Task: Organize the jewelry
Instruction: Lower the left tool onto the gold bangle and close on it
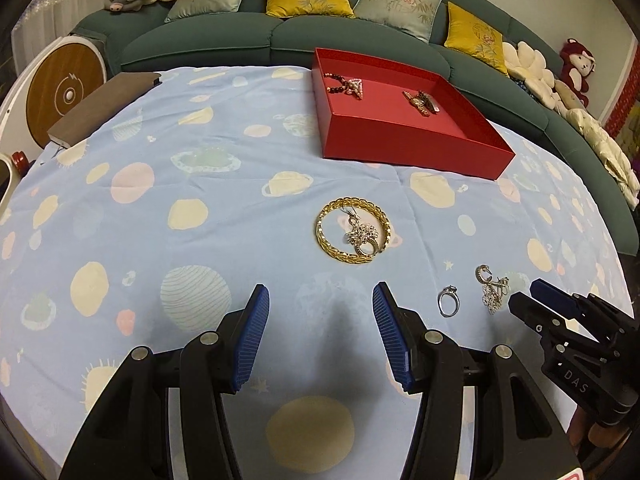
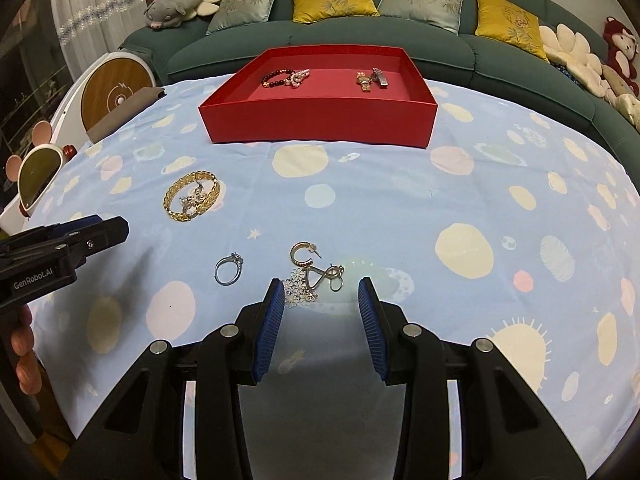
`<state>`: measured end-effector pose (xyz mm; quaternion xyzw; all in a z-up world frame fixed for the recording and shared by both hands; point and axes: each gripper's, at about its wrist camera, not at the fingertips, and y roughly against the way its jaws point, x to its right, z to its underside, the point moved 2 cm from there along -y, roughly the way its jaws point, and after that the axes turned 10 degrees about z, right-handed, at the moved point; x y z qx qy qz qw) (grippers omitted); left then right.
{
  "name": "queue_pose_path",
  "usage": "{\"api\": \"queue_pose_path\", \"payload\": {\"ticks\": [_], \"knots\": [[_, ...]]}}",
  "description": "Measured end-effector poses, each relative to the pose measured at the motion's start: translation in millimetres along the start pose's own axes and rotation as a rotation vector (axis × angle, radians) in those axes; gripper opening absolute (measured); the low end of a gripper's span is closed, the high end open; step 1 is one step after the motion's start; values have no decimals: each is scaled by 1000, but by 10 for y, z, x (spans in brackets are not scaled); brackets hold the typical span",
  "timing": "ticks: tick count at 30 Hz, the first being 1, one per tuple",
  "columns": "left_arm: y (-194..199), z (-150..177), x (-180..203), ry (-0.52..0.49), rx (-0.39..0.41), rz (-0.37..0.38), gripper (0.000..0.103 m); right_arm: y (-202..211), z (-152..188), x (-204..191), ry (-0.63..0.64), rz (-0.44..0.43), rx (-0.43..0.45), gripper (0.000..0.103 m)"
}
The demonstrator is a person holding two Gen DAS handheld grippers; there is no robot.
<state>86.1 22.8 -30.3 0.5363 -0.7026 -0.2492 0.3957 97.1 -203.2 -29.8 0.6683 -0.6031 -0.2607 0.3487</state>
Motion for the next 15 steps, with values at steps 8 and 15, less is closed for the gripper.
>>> {"api": "queue_pose_path", "payload": {"ticks": [8, 15], "knots": [[-159, -84, -52, 24, -4, 12, 52, -50, -67, -71, -1, -11, 10, 37], [-293, -270, -114, 21, 31, -13, 52, -105, -80, -67, -9, -19, 4, 37]]}}
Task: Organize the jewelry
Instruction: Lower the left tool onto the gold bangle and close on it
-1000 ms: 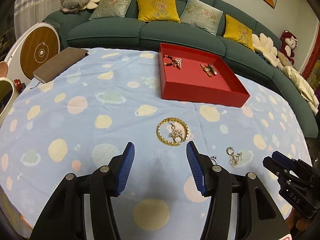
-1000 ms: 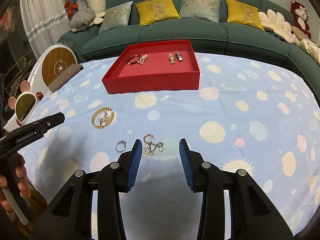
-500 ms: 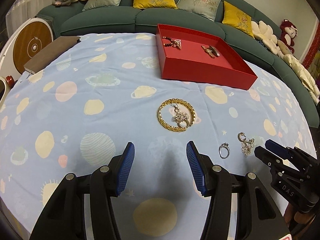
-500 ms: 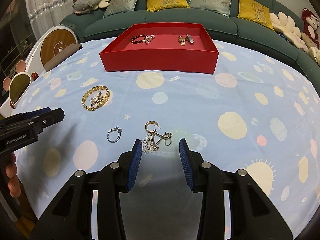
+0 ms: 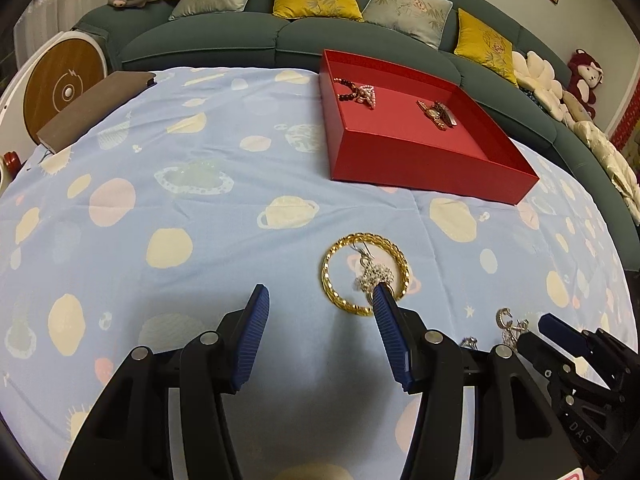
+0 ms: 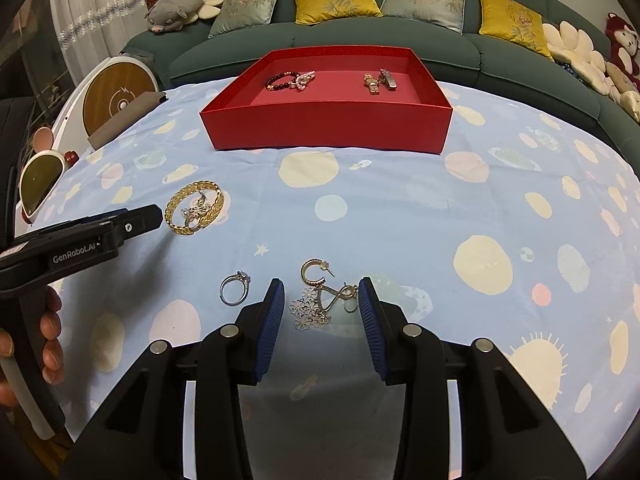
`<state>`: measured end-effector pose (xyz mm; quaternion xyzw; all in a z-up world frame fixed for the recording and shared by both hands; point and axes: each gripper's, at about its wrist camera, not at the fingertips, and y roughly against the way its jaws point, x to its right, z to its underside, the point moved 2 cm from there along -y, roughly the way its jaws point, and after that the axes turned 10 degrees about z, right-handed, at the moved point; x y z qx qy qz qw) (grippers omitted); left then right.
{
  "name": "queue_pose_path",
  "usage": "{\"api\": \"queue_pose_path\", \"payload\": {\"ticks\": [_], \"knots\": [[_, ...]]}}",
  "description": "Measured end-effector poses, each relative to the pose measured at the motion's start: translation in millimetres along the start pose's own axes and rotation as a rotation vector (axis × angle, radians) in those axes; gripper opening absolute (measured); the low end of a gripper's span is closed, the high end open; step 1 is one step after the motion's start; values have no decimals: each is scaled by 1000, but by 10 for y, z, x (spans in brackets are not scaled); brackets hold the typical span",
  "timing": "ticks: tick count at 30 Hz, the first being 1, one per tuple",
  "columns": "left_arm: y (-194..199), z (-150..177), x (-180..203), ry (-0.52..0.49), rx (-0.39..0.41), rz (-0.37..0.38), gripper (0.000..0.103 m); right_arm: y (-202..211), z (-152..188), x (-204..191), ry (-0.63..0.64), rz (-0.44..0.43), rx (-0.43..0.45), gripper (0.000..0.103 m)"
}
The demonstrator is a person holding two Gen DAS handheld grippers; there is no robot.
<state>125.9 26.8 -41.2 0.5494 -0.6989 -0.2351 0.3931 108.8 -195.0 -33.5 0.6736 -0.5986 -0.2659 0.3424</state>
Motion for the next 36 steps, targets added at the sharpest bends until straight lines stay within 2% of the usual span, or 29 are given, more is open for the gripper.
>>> {"api": "queue_pose_path", "payload": {"ticks": [5, 7, 12, 14, 16, 20, 23, 26, 31, 36], "knots": [[-135, -102, -18, 5, 2, 1, 48, -53, -16, 40, -15, -3, -4, 37], [-199, -110, -25, 5, -9, 0, 37, -62, -25, 48, -16, -6, -4, 37], [-286, -122, -6, -33, -2, -33, 21, -76, -51, 64, -16, -8, 0, 37], [-300, -118, 8, -44, 0, -31, 6, -88, -53, 72, -19, -7, -3, 37], [-313, -110, 51, -66, -3, -26, 2, -100, -52, 81, -20, -6, -6, 37], [-250, -111, 111, -66, -1, 13, 2, -93, -50, 84, -19, -5, -6, 37], [-35, -151, 168, -40, 19, 100, 2, -64, -58, 101, -20, -4, 1, 37], [179, -131, 262, -55, 31, 160, 2, -26, -68, 131, -24, -1, 10, 37], [273, 51, 323, -86, -5, 172, 2, 19, -84, 165, -29, 4, 21, 37], [303, 133, 199, -83, -14, 134, 2, 19, -49, 125, -12, 5, 18, 37]]}}
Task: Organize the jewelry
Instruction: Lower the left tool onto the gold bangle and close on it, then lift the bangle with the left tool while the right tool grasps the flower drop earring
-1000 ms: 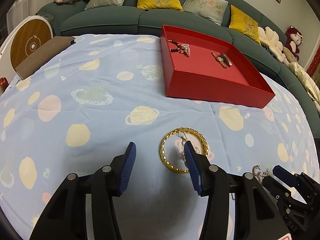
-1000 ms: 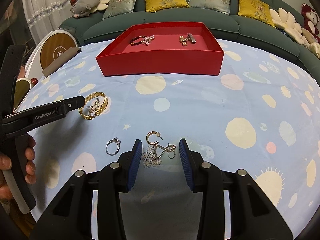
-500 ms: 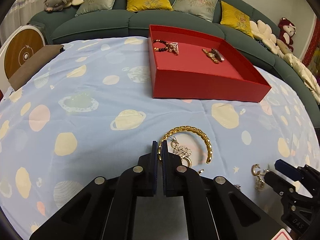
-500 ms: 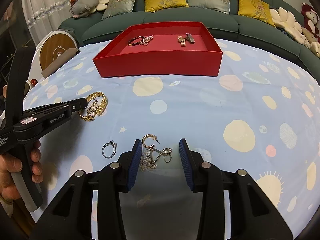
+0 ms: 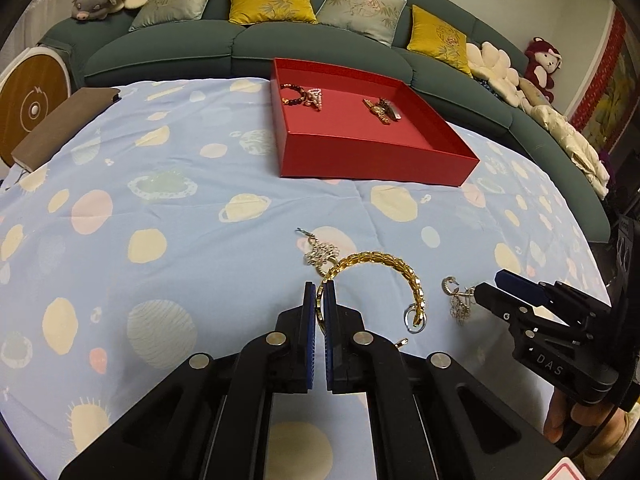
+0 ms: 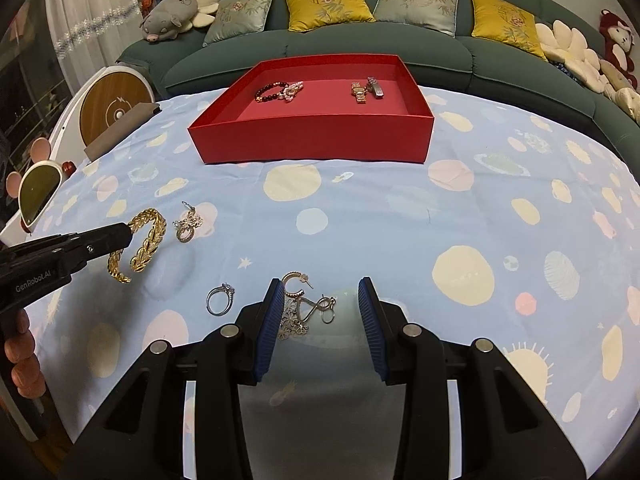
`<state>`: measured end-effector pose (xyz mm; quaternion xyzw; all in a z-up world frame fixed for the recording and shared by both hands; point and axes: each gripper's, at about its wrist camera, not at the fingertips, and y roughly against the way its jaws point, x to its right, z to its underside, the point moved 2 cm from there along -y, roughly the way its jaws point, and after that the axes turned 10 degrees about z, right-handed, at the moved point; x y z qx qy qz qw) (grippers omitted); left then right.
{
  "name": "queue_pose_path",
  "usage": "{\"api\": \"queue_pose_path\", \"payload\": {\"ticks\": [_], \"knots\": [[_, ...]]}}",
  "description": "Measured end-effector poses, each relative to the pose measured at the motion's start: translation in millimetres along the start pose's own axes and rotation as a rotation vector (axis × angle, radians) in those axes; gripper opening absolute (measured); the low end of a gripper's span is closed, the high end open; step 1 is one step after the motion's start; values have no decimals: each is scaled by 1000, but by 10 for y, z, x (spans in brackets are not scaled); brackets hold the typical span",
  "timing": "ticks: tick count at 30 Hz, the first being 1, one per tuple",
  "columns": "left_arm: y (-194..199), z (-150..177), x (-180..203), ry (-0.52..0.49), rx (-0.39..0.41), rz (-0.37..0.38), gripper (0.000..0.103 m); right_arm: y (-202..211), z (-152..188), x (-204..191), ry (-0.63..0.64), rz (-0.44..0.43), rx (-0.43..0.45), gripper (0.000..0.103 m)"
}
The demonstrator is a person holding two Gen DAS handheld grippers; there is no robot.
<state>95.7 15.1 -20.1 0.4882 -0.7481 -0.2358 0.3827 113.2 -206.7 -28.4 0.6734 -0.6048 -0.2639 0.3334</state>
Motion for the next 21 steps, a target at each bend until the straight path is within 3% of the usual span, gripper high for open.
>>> {"api": "queue_pose_path", "payload": {"ticks": [21], "knots": [[143, 52, -169, 17, 7, -16, 2, -246, 7, -268, 78, 7, -25, 35]]}}
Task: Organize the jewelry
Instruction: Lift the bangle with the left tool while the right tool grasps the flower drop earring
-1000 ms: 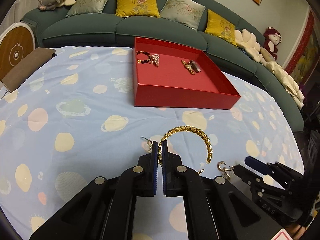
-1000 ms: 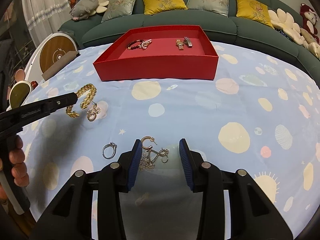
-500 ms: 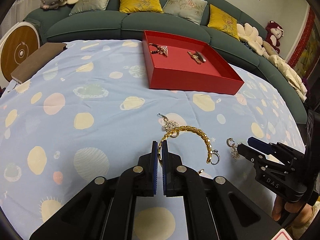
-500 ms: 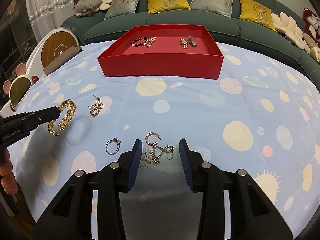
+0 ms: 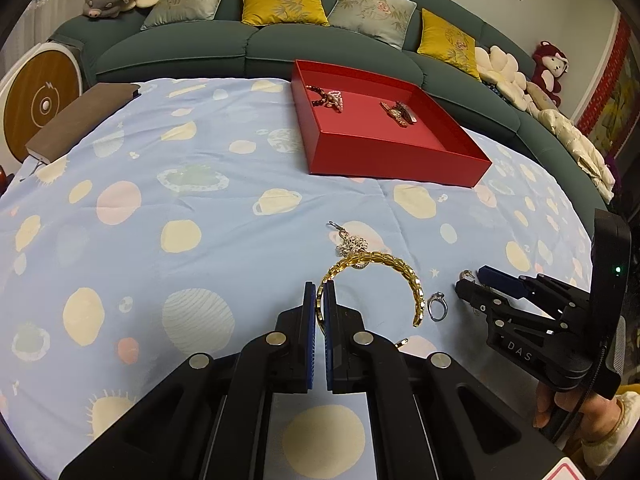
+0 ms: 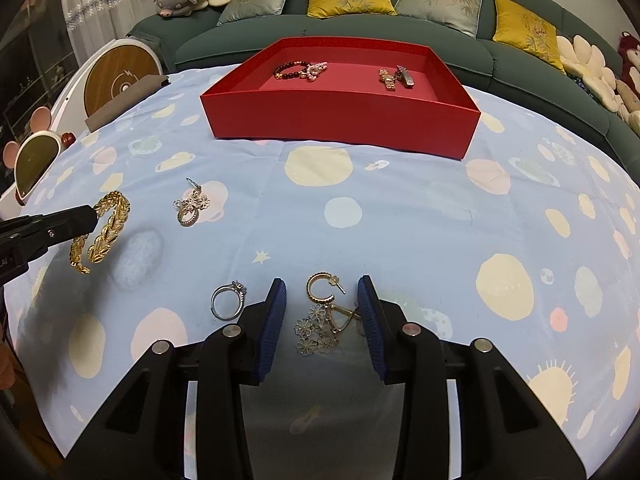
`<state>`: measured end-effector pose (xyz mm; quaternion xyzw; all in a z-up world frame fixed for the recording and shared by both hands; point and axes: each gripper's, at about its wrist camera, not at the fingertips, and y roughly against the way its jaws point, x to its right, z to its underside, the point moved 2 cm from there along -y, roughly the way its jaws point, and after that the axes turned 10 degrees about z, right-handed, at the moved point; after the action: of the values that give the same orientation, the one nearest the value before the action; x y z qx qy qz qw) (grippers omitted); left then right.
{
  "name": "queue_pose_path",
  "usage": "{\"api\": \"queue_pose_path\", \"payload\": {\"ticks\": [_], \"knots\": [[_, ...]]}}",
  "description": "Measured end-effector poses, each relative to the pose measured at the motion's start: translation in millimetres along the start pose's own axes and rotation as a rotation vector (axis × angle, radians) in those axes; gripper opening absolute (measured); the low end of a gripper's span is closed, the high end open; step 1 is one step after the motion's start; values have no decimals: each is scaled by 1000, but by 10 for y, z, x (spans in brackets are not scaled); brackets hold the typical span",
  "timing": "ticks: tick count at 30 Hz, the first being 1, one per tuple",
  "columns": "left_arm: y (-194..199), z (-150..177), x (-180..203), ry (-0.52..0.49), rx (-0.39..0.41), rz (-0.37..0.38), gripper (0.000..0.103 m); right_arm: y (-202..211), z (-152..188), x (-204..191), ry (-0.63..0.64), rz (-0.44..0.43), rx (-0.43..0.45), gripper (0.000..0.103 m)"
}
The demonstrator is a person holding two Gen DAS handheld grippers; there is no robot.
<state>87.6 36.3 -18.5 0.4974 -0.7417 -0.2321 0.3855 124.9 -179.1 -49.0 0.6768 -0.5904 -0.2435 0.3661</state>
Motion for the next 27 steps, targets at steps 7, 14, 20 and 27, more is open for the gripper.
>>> {"api": "queue_pose_path", "payload": {"ticks": [7, 14, 20, 27], "knots": [[51, 7, -63, 16, 4, -1, 2, 55, -64, -24, -24, -27, 15, 35], [78, 3, -132, 40, 12, -16, 2, 118, -188, -193, -22, -81, 32, 35], [141, -42, -194, 64, 33, -14, 2, 50, -381, -461, -20, -145, 33, 35], [203, -52, -324, 89, 40, -13, 2, -127, -575, -818, 49, -161, 29, 34]]}}
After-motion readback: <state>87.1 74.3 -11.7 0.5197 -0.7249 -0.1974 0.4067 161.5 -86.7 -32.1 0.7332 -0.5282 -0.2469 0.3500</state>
